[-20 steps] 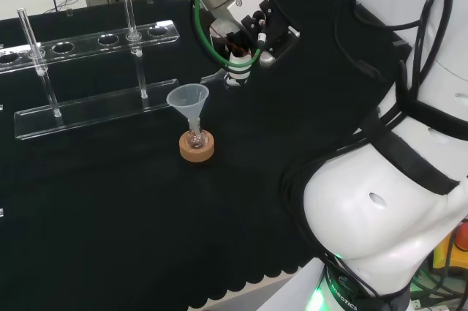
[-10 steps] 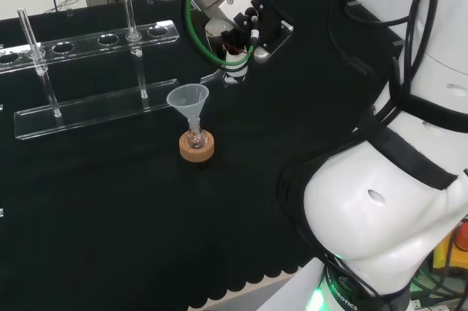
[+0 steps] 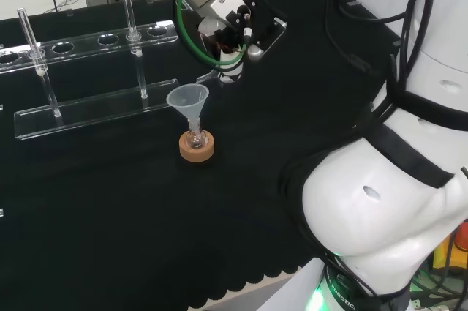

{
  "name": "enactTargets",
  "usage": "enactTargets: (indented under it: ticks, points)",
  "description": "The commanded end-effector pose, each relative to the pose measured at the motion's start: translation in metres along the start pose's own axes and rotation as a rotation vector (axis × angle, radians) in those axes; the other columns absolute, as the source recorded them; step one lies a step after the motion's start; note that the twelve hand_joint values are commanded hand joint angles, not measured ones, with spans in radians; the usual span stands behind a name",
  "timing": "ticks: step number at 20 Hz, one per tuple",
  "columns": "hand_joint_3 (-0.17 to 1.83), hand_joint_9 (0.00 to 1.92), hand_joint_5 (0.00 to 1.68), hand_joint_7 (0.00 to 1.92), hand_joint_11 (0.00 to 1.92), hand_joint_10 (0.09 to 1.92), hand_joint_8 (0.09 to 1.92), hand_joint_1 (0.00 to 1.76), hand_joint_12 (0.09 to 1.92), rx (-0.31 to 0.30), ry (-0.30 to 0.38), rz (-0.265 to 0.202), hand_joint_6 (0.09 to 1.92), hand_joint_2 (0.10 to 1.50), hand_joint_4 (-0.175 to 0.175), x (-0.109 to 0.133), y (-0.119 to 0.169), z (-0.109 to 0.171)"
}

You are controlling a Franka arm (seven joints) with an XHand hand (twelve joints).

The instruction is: Pour all the NaCl from the weighing funnel into the round-bottom flask.

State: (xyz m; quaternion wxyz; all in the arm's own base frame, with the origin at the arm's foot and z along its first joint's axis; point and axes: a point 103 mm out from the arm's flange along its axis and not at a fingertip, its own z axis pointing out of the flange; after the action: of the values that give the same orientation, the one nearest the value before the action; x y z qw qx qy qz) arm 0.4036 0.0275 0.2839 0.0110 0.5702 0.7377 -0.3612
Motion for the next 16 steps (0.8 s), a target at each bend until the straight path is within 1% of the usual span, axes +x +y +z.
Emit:
enactTargets:
  ticks: [1,8,16]
  points:
    - [0.82,1.10,1.16,0.77,0.75,0.37,0.59,1.10,1.13,0.042,-0.079,0.002,0.95,0.63,0.175,0.0046,0.0029,-0.0002]
    - [0.82,1.10,1.16,0.77,0.75,0.36,0.59,1.10,1.13,0.037,-0.085,0.003,0.95,0.63,0.175,0.0056,0.0013,-0.0034]
    - [0.82,1.10,1.16,0.77,0.75,0.36,0.59,1.10,1.13,0.042,-0.116,0.004,0.95,0.63,0.175,0.0080,0.0012,-0.0077]
